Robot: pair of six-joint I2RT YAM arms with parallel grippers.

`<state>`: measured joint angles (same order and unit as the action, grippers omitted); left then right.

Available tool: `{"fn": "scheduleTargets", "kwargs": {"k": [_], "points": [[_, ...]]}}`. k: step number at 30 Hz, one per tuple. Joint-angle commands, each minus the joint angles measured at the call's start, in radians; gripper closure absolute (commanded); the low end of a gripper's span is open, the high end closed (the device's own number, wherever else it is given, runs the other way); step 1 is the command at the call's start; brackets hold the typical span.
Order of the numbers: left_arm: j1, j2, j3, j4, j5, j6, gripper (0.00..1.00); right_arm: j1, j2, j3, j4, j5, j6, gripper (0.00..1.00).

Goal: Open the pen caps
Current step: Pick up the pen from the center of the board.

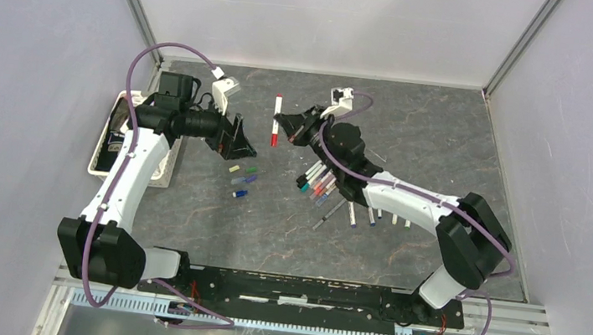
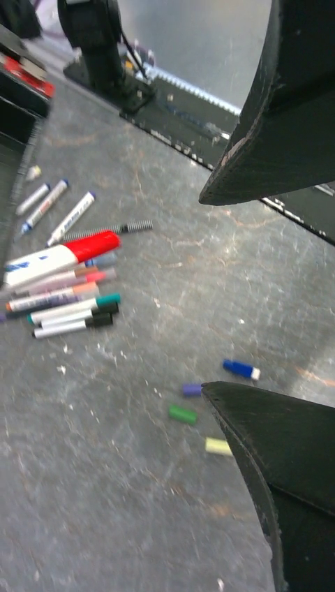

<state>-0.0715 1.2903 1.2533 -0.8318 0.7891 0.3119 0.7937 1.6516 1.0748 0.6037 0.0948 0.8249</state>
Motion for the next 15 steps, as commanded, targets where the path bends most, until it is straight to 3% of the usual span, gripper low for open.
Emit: {"fn": "scheduleTargets", "kwargs": {"k": [1,7,15], "points": [[-0.002,-0.032,0.006,0.01,0.208,-0.076,0.0,0.068,-0.055,-0.055,0.176,0.16,0.061,1.0],[-0.005,-0.054,-0.028,0.028,0.289,-0.1,0.03,0.117,-0.071,-0.062,0.244,0.203,0.092,1.0],[-0.007,-0.05,-0.031,0.065,0.315,-0.12,0.16,0.146,-0.059,-0.07,0.293,0.193,0.173,1.0]]}}
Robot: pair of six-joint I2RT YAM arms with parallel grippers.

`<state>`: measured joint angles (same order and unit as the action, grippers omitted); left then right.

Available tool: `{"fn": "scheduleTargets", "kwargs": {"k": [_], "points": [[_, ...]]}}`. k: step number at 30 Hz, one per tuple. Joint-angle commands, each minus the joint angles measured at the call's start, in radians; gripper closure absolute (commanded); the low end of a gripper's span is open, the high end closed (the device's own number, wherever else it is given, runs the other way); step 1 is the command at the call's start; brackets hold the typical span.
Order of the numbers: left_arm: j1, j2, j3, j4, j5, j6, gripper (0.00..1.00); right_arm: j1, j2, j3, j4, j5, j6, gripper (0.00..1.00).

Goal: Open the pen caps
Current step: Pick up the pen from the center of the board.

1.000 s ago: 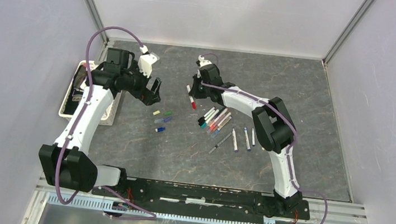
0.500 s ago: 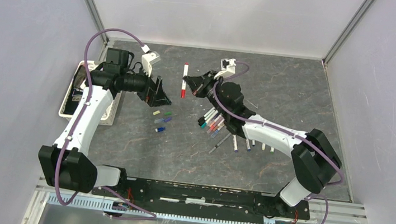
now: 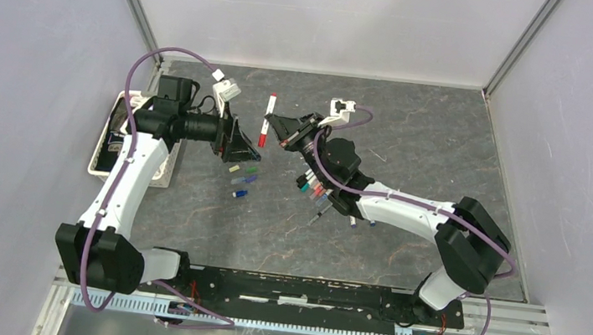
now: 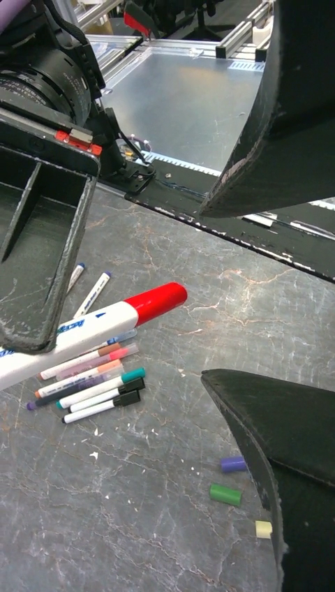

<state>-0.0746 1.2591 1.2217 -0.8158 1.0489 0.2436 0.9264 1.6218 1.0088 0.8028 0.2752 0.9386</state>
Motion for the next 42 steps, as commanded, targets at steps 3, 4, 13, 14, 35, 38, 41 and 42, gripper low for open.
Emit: {"fn": "scheduleTargets", "kwargs": {"k": [3,4,13,14,35,38,41,42], "points": [[-0.004,-0.01,0.0,0.061,0.058,-0.056,0.21,0.021,-0.025,-0.01,0.104,0.014,0.071,1.0],[-0.004,-0.007,-0.001,0.066,0.059,-0.059,0.23,0.024,-0.025,-0.009,0.105,0.015,0.071,1.0],[-0.004,0.016,0.002,0.074,0.071,-0.059,0.47,0.034,-0.016,-0.009,0.119,0.008,0.078,1.0],[-0.004,0.018,0.004,0.077,0.07,-0.061,0.49,0.035,-0.012,-0.008,0.122,0.004,0.081,1.0],[-0.004,0.043,0.023,0.039,0.047,0.04,0.98,0.049,-0.015,-0.025,0.113,-0.023,0.03,1.0],[-0.004,0.046,0.039,-0.074,-0.02,0.219,0.98,0.025,-0.04,-0.016,0.035,-0.089,0.016,0.91],[-0.004,0.039,0.03,-0.155,-0.12,0.41,0.98,-0.031,-0.074,-0.023,-0.048,-0.21,0.002,0.73],[-0.004,0.034,0.019,-0.175,-0.154,0.462,0.98,-0.059,-0.088,-0.024,-0.087,-0.259,-0.006,0.66]]}}
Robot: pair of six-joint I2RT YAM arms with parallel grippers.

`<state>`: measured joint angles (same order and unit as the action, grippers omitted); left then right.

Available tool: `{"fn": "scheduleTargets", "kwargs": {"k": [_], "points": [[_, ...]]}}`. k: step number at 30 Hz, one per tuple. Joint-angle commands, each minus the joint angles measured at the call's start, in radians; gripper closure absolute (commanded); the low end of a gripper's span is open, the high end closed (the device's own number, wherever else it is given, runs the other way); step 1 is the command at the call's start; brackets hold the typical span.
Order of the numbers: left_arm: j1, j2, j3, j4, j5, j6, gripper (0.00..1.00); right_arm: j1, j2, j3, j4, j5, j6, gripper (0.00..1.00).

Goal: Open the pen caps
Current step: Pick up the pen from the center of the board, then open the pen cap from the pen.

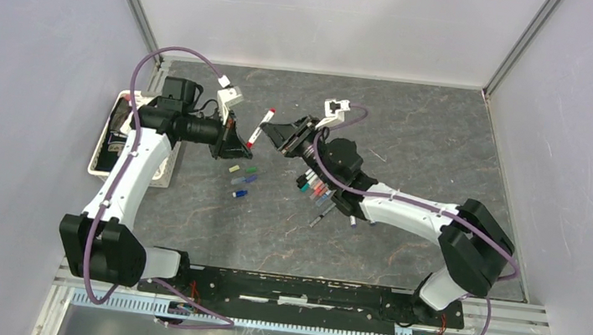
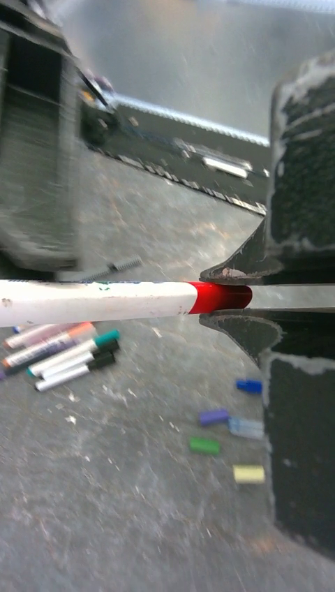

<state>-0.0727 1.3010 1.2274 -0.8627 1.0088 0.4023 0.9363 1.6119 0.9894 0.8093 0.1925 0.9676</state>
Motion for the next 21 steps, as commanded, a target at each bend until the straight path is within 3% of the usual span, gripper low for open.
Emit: {"fn": "scheduleTargets", "kwargs": {"k": [1,3,7,11,15,21], "points": [[-0.006,-0.015,0.002,-0.147,-0.145,0.369,0.98,-0.094,-0.097,-0.017,-0.111,-0.233,-0.043,0.61],[-0.006,-0.03,-0.028,-0.191,-0.205,0.499,0.98,-0.158,-0.13,-0.038,-0.151,-0.34,-0.051,0.49],[-0.01,-0.049,-0.076,-0.27,-0.303,0.73,0.98,-0.257,-0.158,-0.013,-0.278,-0.564,-0.102,0.36],[-0.032,-0.057,-0.083,-0.358,-0.37,0.919,0.98,-0.287,-0.091,0.099,-0.455,-0.788,-0.19,0.33],[-0.108,-0.076,-0.095,-0.367,-0.462,0.982,0.98,-0.277,-0.011,0.148,-0.51,-0.932,-0.185,0.31],[-0.244,-0.091,-0.121,-0.319,-0.591,0.956,0.98,-0.207,0.057,0.161,-0.535,-0.999,-0.191,0.3]]}}
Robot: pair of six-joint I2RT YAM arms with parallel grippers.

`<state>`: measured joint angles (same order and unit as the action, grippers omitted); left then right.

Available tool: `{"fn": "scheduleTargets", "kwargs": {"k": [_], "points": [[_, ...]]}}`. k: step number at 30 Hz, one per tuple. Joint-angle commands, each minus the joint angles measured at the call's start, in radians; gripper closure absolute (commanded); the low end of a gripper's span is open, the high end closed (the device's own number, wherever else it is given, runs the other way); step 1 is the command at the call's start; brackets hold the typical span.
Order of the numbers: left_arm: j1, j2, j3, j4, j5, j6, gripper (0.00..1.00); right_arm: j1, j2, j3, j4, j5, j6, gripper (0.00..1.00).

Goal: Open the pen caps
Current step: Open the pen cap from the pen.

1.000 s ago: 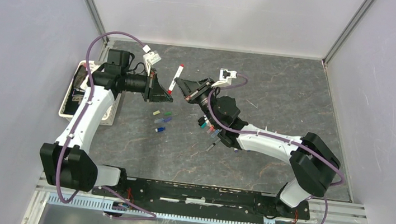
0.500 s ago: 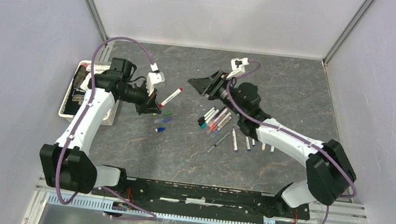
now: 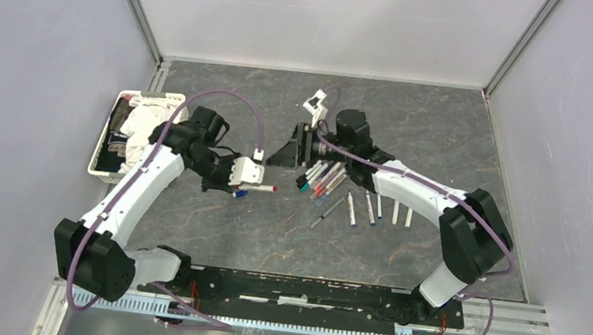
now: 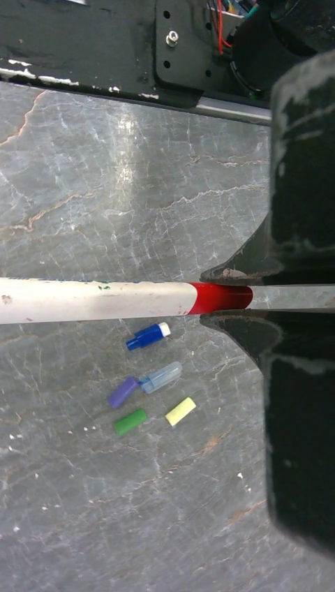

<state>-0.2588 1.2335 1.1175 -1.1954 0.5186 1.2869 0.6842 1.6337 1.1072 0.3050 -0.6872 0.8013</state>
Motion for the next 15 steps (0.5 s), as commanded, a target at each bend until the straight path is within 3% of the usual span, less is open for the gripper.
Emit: {"fn": "scheduleTargets", "kwargs": {"k": [1,15], "points": [[-0.067,-0.024,-0.011,0.019,-0.11,0.065,0.98,0.056,0.044,0.046,-0.032,-0.127,-0.021,0.31],[-0.17,-0.041,-0.007,0.044,-0.174,0.031,0.98,0.153,0.171,0.088,0.01,-0.219,0.027,0.42]]}}
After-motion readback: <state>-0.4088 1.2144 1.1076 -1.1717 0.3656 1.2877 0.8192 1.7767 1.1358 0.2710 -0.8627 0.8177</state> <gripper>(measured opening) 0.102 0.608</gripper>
